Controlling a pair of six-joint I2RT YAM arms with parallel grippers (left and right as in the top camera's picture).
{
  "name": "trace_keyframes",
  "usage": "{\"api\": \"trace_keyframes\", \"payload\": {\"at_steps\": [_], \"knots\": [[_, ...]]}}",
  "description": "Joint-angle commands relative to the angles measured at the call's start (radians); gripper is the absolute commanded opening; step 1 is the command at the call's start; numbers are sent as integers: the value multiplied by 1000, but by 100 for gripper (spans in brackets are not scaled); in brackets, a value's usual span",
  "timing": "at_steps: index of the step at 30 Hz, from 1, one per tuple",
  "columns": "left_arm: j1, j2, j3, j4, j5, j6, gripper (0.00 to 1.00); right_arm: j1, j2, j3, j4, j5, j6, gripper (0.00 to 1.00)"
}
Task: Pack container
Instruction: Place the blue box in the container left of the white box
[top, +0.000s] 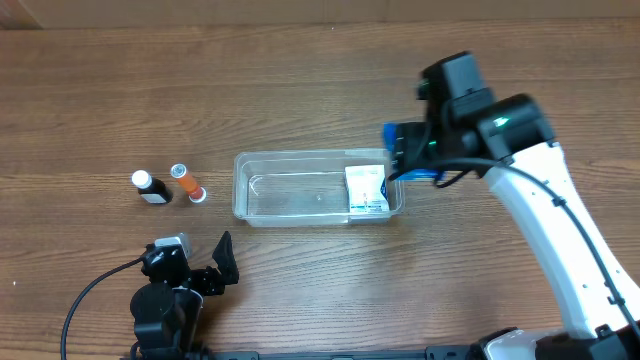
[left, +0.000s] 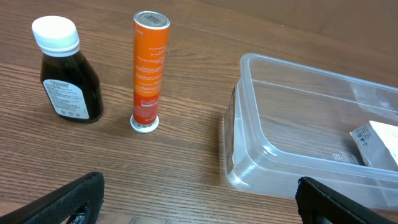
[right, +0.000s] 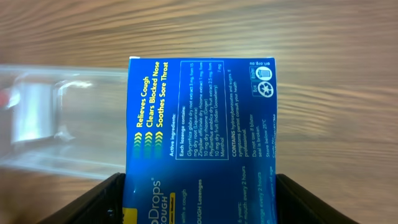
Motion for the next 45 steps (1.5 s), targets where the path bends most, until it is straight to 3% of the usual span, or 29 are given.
{"api": "trace_keyframes", "payload": {"at_steps": [1,7,12,23,26,29,36,39,41,45], "knots": [[6,-9,-3,4,-14,12,100,129,-10,15,58,-2,74,73],[6,-9,-3,4,-14,12,100,226,39,-12,130,-2,136,72],[6,-9,-3,4,-14,12,100,265,151,-48,167,-1,285,67],[6,-9,-3,4,-14,12,100,314,336,-48,245,44,371,67],[6,-9,-3,4,-14,12,100,314,360,-48,260,63,396,81],[6,-9,-3,4,-14,12,100,314,365,-48,267,103,386,84],[6,-9,-3,4,-14,12,100,313,253,-17,240,179,332,85],[6,-9,-3,4,-14,12,100,307,142,3,183,272,332,94],[6,-9,-3,4,-14,12,100,279,50,4,155,302,332,100],[6,-9,-3,4,-14,12,100,120,-106,3,89,303,332,100]]}}
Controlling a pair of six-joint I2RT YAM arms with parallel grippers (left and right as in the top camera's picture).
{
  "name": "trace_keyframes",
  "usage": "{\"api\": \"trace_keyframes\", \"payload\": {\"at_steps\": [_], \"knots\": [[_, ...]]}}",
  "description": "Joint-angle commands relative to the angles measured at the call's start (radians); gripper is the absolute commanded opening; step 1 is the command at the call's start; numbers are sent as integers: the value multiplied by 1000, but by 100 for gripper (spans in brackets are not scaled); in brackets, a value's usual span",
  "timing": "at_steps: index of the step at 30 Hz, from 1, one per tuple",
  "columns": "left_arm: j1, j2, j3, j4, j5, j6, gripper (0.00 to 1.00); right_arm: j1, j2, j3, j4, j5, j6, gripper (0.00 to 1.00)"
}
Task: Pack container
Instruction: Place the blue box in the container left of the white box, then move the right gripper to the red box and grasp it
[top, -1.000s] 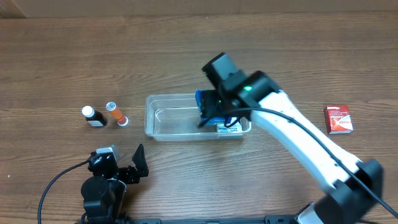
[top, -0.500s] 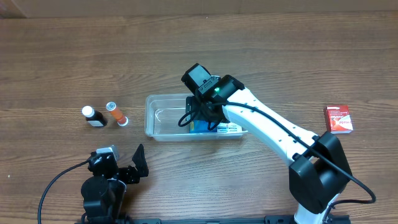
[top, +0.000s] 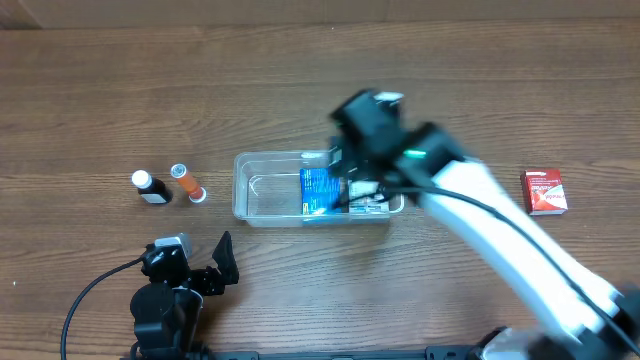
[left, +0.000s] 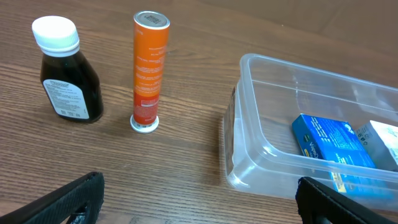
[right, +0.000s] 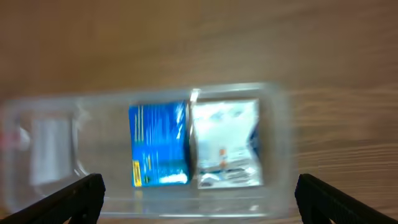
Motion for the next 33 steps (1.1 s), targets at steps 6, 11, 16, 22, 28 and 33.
{"api": "trace_keyframes", "payload": {"at_steps": [6,11,16,22,28,33], "knots": [[6,-9,-3,4,-14,12,100,-602,-161,18,-99,-23,-56,100],[6,-9,-3,4,-14,12,100,-857,-14,-27,-49,-100,-214,100],[6,-9,-3,4,-14,12,100,-1003,209,-27,-14,-166,-372,100],[6,-9,-3,4,-14,12,100,-1043,322,-27,15,-196,-639,100],[6,-9,-3,4,-14,12,100,-1047,349,-27,70,-169,-736,100],[6,-9,-3,4,-14,12,100,-1052,422,-27,77,-166,-737,100]]}}
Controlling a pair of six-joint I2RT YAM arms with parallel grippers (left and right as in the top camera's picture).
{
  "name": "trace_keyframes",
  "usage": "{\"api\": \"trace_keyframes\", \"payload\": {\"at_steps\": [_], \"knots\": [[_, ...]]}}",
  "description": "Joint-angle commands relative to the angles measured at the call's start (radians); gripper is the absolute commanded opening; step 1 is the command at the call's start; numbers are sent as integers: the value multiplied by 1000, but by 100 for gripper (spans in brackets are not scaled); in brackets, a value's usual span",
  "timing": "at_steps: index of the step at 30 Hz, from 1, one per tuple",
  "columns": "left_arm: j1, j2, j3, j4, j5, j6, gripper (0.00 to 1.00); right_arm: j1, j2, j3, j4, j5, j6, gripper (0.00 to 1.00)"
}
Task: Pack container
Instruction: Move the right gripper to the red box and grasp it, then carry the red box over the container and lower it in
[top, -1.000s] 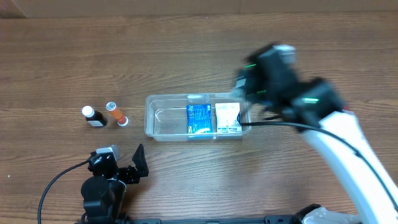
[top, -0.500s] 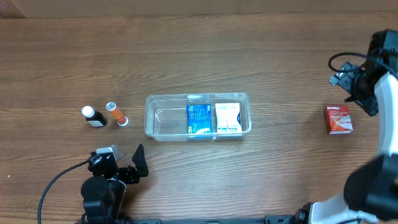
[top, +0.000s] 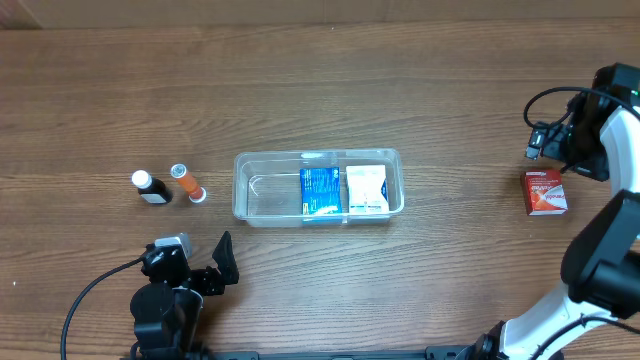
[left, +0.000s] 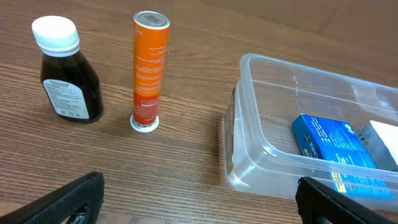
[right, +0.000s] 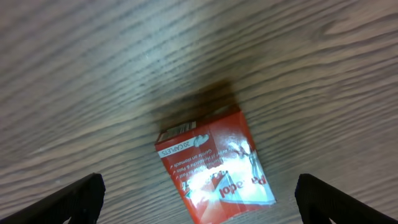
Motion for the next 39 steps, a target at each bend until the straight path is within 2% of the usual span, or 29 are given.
{"api": "trace_keyframes", "payload": {"at_steps": [1,8,12,20,24,28,33,36,37,39], "knots": [[6,-9,-3,3,-14,12,100,-14,67,5,4,10,-26,100],[6,-9,-3,3,-14,12,100,-30,145,-3,-14,-14,-18,100],[6,-9,-3,3,-14,12,100,-30,150,-79,52,-13,9,100],[6,-9,-3,3,-14,12,100,-30,150,-103,18,-24,141,70],[6,-9,-3,3,-14,12,100,-26,142,-56,-89,-179,143,57],[6,-9,-3,3,-14,12,100,13,68,-14,-179,-260,143,54],[6,-9,-3,3,-14,12,100,185,-200,4,-248,-259,148,54],[6,-9,-3,3,-14,12,100,349,-358,4,-238,-255,212,54],[6,-9,-3,3,-14,12,100,456,-417,4,-226,-244,272,54],[6,-9,-3,3,-14,12,100,574,-447,4,-204,-245,354,54]]}}
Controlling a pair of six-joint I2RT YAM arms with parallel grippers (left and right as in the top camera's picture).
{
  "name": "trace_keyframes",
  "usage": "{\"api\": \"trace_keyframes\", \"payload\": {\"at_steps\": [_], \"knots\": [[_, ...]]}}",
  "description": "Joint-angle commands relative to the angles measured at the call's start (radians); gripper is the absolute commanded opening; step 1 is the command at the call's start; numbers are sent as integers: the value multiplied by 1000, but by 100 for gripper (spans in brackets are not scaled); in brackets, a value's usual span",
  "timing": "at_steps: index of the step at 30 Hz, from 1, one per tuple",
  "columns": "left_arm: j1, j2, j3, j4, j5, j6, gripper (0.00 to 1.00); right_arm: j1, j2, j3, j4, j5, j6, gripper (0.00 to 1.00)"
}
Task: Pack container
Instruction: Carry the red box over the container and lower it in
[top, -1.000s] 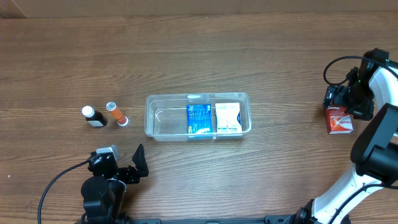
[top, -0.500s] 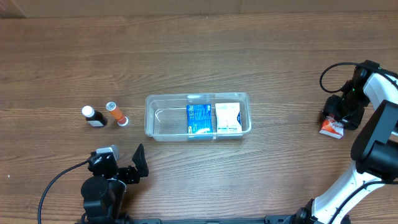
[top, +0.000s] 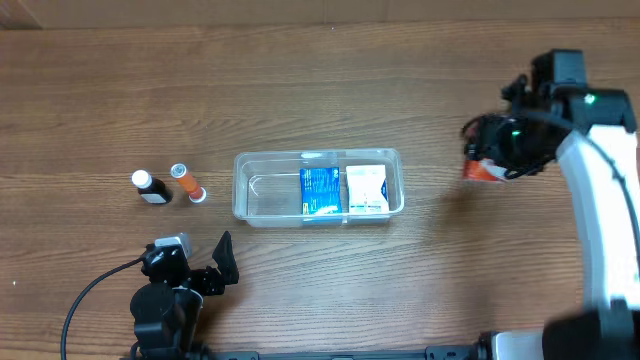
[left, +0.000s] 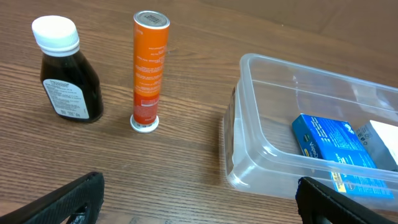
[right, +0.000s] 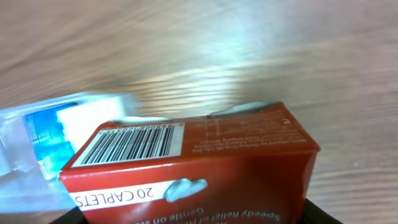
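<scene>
A clear plastic container (top: 250, 200) lies mid-table with a blue cough-drops box (top: 319, 190) and a white packet (top: 366, 188) in its right half. The right gripper (top: 490, 165) is shut on a red caplet box (right: 186, 165), held above the table to the right of the container. In the left wrist view the container (left: 261, 155) and the blue box (left: 329, 146) show. The left gripper (left: 196, 211) rests open at the near table edge, nothing between its fingers. A dark syrup bottle (top: 150, 187) and an orange tube (top: 183, 178) stand left of the container.
The bottle (left: 65, 78) and orange tube (left: 148, 71) stand upright close together, a little left of the container's left wall. The left arm's base (top: 170, 300) sits at the near edge. The right arm (top: 600, 190) spans the right side.
The right gripper was open above the red box lying at the far right. Now it is shut on that box, lifted and moved left toward the container. Left arm unchanged.
The right gripper first held the blue box at the container's right end. Then the blue box lay inside beside the white packet, gripper open above. Then the gripper was over the red box at the far right; now it holds it.
</scene>
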Motion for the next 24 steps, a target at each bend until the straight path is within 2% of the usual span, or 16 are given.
{"api": "trace_keyframes", "payload": {"at_steps": [1,5,10,17,24], "knots": [[6,-9,-3,4,-14,12,100,251,-60,14,39,-8,178,54],[6,-9,-3,4,-14,12,100,550,-14,13,165,51,335,53],[6,-9,-3,4,-14,12,100,753,101,13,313,196,467,54],[6,-9,-3,4,-14,12,100,769,286,13,430,198,525,54],[6,-9,-3,4,-14,12,100,770,317,13,535,198,525,55]]}}
